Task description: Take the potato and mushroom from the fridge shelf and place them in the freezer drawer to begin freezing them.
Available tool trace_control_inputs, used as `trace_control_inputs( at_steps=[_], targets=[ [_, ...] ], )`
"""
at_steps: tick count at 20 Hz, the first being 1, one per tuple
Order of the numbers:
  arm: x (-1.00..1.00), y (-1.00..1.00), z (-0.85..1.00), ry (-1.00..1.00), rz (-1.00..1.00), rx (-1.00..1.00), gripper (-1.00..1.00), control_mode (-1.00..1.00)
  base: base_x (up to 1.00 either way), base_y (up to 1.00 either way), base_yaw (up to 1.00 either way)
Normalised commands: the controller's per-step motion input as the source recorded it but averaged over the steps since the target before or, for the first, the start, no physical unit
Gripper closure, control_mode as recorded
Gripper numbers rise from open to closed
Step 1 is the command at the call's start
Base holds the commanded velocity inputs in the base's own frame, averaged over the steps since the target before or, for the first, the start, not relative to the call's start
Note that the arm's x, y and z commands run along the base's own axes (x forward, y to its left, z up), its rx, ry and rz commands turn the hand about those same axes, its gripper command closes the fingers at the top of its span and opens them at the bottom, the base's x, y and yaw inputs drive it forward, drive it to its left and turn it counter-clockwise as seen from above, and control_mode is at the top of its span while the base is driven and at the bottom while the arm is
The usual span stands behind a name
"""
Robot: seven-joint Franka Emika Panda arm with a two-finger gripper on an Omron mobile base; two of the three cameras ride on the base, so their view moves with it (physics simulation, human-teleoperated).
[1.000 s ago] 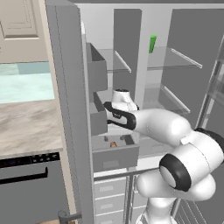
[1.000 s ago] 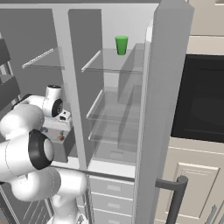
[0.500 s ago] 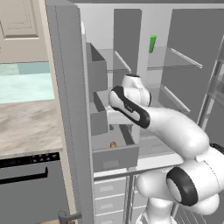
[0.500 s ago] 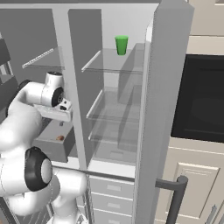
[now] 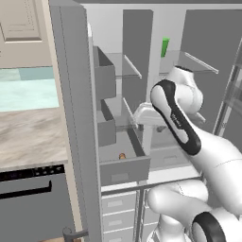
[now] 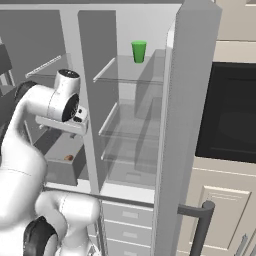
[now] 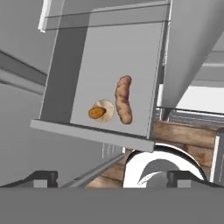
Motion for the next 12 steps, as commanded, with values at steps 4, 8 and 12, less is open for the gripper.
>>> trace_control_inputs(
  at_steps=[4,8,12],
  targets=[
    [-0.96,-0.45,0.33,-0.28,0.0,0.08,-1.0,-1.0,0.0,0.0,0.0],
    [-0.36,-0.08,0.0,-0.14,0.0,0.0,-1.0,-1.0,0.0,0.0,0.0],
    [0.0,0.0,0.0,0.0,0.0,0.0,-1.0,-1.0,0.0,0.0,0.0]
  ],
)
